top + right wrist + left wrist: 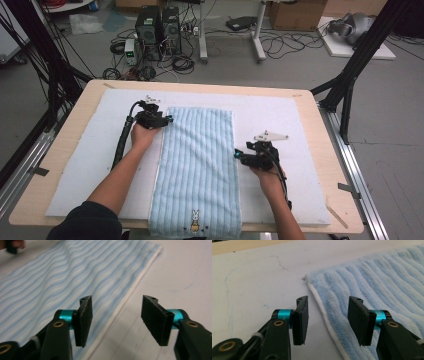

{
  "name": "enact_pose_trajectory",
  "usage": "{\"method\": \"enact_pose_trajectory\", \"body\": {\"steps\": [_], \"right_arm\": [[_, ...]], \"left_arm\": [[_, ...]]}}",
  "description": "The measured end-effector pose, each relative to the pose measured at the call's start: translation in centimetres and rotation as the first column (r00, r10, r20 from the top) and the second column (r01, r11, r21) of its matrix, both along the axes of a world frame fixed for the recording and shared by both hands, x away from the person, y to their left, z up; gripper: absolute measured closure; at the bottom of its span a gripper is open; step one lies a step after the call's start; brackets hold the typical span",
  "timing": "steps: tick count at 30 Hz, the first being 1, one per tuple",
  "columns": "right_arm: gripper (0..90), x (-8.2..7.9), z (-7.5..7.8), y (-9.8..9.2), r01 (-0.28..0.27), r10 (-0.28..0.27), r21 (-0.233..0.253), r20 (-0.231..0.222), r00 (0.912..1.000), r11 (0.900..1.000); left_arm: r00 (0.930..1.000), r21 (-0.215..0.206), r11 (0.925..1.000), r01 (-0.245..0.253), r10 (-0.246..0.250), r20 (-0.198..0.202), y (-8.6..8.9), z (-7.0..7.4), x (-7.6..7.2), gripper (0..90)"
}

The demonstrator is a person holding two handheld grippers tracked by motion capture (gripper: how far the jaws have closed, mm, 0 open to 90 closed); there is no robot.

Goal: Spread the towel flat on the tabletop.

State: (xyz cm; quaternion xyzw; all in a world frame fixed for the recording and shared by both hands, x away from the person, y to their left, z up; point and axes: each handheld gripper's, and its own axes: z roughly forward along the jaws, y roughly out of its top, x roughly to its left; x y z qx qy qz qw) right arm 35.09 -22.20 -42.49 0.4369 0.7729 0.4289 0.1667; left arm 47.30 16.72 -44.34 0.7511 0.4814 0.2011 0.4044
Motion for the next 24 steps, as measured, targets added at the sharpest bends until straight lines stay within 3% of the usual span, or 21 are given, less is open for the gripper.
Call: {"method": "enact_pose_trajectory", "body": {"steps": [4, 7, 12, 16, 18, 20, 23, 24], "right_arm": [[51.5, 4.2, -0.2, 1.0, 0.031, -0.031, -0.012, -0.028, 0.9991, 0.999], [55.7, 6.7, -0.6, 2.3, 0.066, -0.069, -0.077, -0.038, 0.9969, 0.995], [63.5, 9.8, -1.9, 3.0, 0.141, -0.147, -0.075, -0.092, 0.9848, 0.987], [83.9, 10.4, -2.3, 3.2, 0.12, -0.127, -0.086, -0.076, 0.989, 0.989], [87.9, 10.5, -2.1, 3.5, 0.113, -0.12, -0.107, -0.066, 0.9905, 0.988], [88.1, 10.4, -2.0, 3.9, 0.13, -0.137, -0.184, -0.025, 0.9902, 0.974], [88.1, 10.7, -2.0, 3.7, 0.18, -0.185, -0.214, -0.002, 0.9827, 0.96], [87.7, 10.8, -2.0, 3.6, 0.187, -0.191, -0.21, -0.002, 0.9815, 0.96]], "left_arm": [[0.9997, -0.016, 0.9998, 0.014, -0.015, -0.022, 0.3, -0.3, -0.1, 58.9], [0.9986, -0.009, 0.9993, 0.036, -0.036, -0.038, 0.1, -0.4, -0.1, 62.2], [0.9986, -0.003, 0.9992, 0.041, -0.041, -0.032, -0.2, -0.6, -0.2, 65.1], [0.998, 0.001, 0.9984, 0.056, -0.056, -0.03, -0.2, -0.6, -0.2, 72.5], [0.9984, -0.005, 0.9987, 0.05, -0.05, -0.026, -0.3, -0.7, -0.1, 72.8], [0.9985, -0.002, 0.9988, 0.05, -0.05, -0.022, -0.4, -0.7, -0.1, 71.6], [0.9988, 0.011, 0.9988, 0.048, -0.047, -0.01, -0.8, -0.7, -0.2, 69.6], [0.9988, 0.023, 0.9986, 0.048, -0.047, -0.008, -0.8, -0.7, -0.2, 69.3]]}}
